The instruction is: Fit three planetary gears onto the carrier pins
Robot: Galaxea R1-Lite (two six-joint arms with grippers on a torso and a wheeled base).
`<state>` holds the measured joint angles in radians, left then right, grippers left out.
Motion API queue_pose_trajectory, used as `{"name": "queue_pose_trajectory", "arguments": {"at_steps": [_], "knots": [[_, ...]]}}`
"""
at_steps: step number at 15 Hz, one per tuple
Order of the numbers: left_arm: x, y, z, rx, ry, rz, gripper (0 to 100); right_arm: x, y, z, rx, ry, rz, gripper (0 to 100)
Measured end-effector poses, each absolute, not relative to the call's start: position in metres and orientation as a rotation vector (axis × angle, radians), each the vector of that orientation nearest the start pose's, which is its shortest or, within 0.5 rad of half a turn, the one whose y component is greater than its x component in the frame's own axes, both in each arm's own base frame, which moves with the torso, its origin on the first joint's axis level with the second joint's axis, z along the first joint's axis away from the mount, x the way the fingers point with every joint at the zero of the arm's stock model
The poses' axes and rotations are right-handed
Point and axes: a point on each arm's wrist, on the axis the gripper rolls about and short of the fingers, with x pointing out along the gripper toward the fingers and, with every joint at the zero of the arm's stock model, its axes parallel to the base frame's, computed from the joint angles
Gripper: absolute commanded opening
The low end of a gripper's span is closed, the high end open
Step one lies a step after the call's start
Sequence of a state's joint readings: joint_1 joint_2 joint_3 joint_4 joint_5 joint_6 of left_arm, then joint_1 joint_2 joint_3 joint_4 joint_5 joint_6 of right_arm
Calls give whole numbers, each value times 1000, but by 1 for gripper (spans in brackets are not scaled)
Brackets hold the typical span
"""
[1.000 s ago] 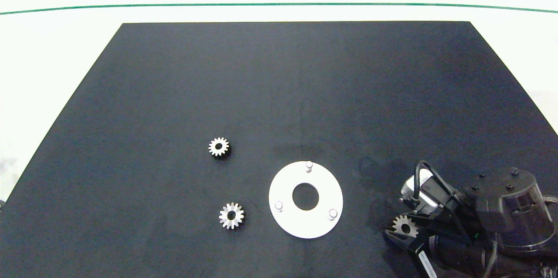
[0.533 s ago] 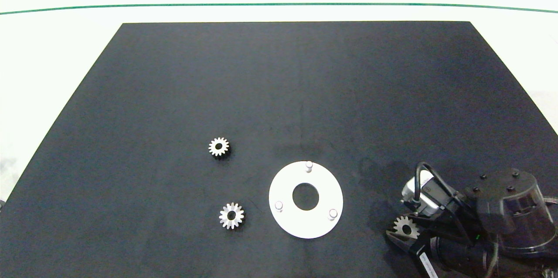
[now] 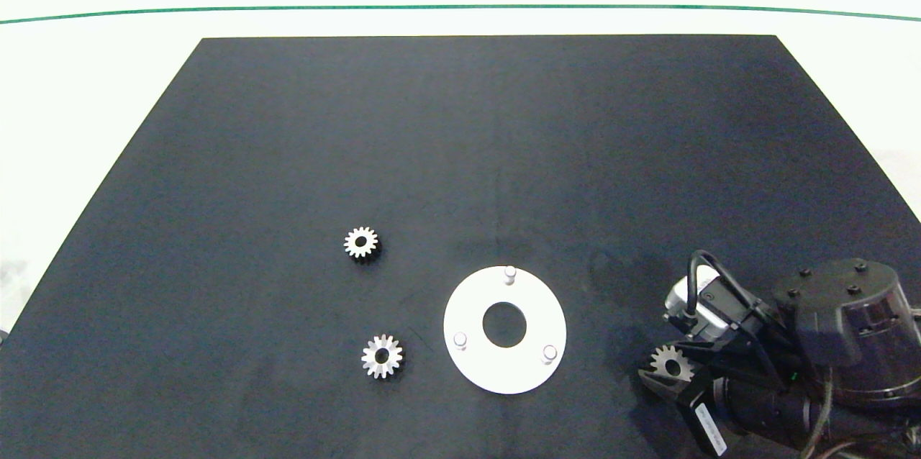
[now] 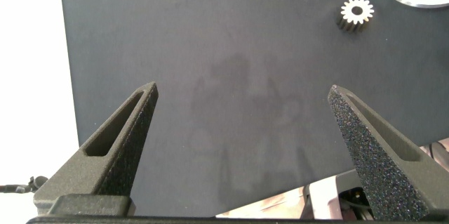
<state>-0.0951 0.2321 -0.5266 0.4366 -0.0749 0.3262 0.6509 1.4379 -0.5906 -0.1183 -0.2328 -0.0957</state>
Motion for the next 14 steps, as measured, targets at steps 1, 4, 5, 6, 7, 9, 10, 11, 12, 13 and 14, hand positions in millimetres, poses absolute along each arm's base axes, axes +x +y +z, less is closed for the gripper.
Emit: {"name": "queue_pose_trajectory", "arguments": {"at_steps": [1,4,5,6,7,9,10,11,12,13,14], "knots": [[-45,3,177,326,113,-191,100,167,122,157,-412,659,437,1],[-45,3,177,326,115,-190,100,162,127,189,-410,625,467,1],[-45,3,177,326,115,-190,100,161,131,199,-404,588,473,1],[-45,2,177,327,116,-190,100,159,136,205,-411,563,476,1],[-45,3,178,331,115,-189,100,157,143,208,-420,541,487,1],[-45,3,178,336,115,-190,100,154,160,207,-454,528,512,1],[-45,3,178,336,114,-189,100,152,167,204,-471,525,523,1],[-45,3,178,336,113,-189,100,152,174,200,-488,532,534,1],[-45,3,178,336,113,-189,100,152,179,198,-495,534,544,1],[-45,3,178,336,113,-189,100,154,184,195,-497,532,548,1],[-45,3,179,336,113,-190,100,157,188,192,-497,526,551,1]]}}
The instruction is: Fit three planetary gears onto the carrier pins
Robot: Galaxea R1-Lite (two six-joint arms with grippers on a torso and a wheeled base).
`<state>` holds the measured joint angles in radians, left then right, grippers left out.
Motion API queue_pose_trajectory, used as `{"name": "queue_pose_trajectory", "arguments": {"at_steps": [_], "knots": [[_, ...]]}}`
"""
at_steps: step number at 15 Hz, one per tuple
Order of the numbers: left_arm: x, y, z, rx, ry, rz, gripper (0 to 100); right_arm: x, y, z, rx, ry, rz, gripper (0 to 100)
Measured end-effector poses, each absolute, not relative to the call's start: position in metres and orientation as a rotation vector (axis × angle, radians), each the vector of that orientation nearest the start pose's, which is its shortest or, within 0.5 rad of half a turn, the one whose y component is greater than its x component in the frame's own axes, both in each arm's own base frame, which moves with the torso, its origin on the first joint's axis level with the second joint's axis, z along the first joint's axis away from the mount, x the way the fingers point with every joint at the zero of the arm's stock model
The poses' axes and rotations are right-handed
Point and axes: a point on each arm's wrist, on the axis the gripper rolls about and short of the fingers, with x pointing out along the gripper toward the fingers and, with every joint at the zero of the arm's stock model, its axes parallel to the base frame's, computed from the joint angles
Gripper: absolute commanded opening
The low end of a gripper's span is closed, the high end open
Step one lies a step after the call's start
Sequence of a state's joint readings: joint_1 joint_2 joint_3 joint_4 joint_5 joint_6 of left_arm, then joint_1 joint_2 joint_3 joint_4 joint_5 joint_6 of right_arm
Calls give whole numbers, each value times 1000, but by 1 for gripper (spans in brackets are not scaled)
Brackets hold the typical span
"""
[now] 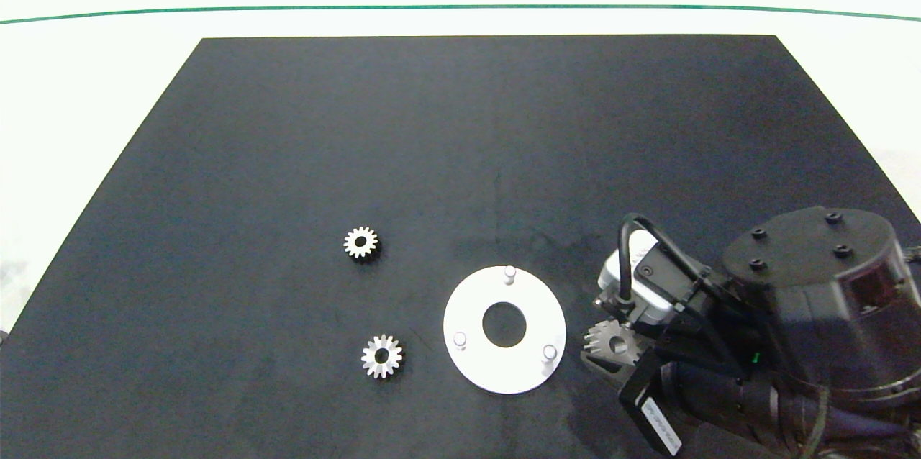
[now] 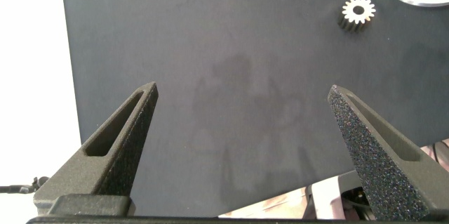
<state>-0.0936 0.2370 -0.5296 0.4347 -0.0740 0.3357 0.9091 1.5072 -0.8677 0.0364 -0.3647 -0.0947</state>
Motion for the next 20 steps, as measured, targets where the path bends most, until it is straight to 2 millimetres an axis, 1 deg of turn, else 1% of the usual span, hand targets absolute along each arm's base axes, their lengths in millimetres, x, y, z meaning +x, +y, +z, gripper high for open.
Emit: {"name": "queue_pose_trajectory", "arguments": {"at_steps": [3,9,14,20], "knots": [[-44,3,179,336,112,-189,100,161,199,185,-517,543,558,1],[-45,3,180,336,111,-189,100,165,218,182,-532,542,589,1],[-45,3,180,336,111,-189,100,168,226,176,-538,546,595,1],[-45,3,181,336,105,-188,100,173,230,169,-548,563,587,1]]}}
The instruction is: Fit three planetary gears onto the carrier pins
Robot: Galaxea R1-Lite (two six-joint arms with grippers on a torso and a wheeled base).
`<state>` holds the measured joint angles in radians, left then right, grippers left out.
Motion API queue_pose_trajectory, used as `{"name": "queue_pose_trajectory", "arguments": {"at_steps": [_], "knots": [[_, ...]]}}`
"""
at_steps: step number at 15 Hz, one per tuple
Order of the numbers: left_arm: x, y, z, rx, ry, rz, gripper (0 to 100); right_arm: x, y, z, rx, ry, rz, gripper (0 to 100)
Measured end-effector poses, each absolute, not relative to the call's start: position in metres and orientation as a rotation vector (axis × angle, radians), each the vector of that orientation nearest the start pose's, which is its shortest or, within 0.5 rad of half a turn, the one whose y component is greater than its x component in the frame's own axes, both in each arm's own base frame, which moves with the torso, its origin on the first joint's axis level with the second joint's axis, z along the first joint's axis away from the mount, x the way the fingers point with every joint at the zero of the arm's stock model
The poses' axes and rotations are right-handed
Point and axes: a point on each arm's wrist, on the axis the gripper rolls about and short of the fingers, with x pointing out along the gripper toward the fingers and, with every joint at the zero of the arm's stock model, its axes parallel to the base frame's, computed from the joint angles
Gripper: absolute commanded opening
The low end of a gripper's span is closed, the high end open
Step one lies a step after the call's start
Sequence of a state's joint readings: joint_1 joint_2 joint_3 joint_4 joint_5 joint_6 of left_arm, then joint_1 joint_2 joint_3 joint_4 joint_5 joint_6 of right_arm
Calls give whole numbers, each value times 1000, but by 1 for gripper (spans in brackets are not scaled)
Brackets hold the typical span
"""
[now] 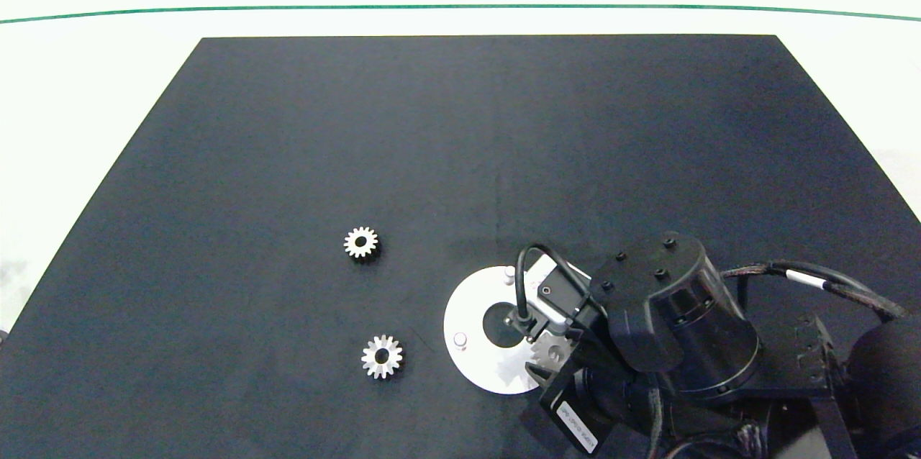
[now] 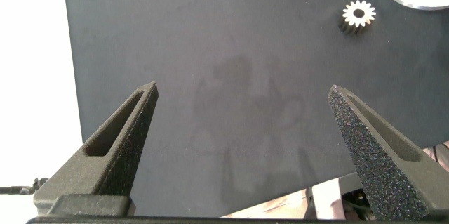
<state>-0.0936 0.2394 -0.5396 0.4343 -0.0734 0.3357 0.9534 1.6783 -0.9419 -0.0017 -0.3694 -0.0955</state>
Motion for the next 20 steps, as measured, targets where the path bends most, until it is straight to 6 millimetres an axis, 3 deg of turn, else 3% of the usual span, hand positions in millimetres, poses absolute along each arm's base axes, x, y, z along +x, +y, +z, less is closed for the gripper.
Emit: {"name": "queue_pose_trajectory", "arguments": {"at_steps": [14,15,20], "knots": [[-46,3,182,336,102,-189,100,182,228,165,-547,582,560,1],[-46,3,182,336,101,-189,100,182,228,164,-548,584,560,100],[-46,3,183,336,100,-190,100,185,231,163,-536,568,560,100]]}}
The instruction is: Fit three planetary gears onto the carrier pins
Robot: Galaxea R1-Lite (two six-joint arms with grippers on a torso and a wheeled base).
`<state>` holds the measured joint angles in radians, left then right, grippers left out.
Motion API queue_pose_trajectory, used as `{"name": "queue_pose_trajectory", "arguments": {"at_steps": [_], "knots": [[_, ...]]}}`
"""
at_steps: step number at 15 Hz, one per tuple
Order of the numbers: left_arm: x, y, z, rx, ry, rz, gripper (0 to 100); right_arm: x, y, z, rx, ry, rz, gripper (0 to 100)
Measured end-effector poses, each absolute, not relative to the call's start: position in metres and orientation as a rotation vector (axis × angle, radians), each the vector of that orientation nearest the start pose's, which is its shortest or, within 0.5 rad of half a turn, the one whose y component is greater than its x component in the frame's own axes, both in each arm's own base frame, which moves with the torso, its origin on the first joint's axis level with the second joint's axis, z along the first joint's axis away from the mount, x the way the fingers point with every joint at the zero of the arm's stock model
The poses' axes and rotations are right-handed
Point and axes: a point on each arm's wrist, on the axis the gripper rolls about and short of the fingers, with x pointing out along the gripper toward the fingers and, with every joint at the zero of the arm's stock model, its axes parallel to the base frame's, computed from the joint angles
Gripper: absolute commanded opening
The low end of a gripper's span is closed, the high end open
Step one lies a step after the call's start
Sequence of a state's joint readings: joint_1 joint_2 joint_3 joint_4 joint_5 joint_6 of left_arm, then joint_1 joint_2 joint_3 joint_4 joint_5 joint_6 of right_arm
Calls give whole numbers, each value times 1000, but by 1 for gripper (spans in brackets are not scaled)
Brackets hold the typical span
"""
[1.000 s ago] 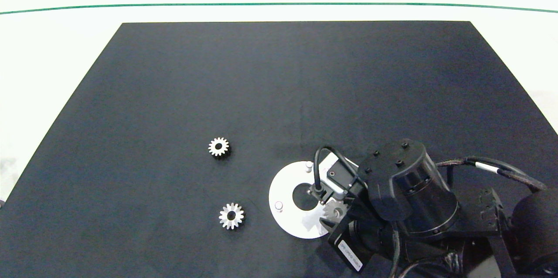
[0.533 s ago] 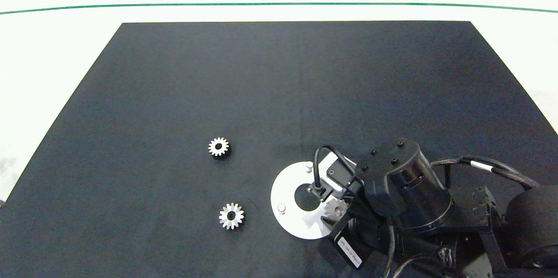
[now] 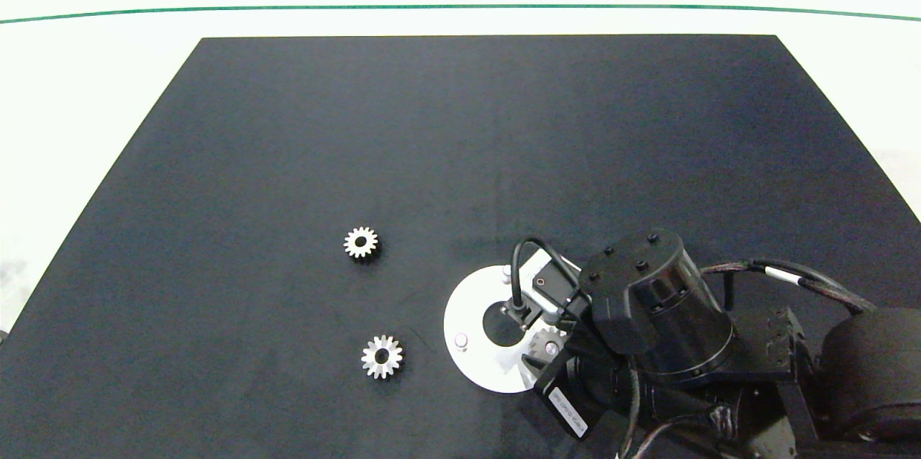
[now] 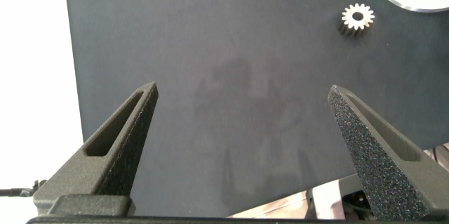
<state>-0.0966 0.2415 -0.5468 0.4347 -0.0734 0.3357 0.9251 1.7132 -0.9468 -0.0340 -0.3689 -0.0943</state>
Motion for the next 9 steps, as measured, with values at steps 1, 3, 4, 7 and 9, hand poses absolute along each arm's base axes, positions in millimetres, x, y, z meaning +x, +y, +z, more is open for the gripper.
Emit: {"name": "queue_pose_trajectory", "arguments": {"at_steps": [1,3,4,7,9], "knots": [[-45,3,183,336,101,-190,100,185,232,163,-534,565,561,100],[-45,3,183,336,104,-191,100,185,232,162,-533,564,560,100],[-45,3,183,336,105,-191,100,185,232,162,-531,563,559,100],[-46,3,184,335,98,-187,100,184,225,178,-487,501,532,100],[-46,3,185,335,95,-187,100,176,201,208,-425,417,480,100]]}}
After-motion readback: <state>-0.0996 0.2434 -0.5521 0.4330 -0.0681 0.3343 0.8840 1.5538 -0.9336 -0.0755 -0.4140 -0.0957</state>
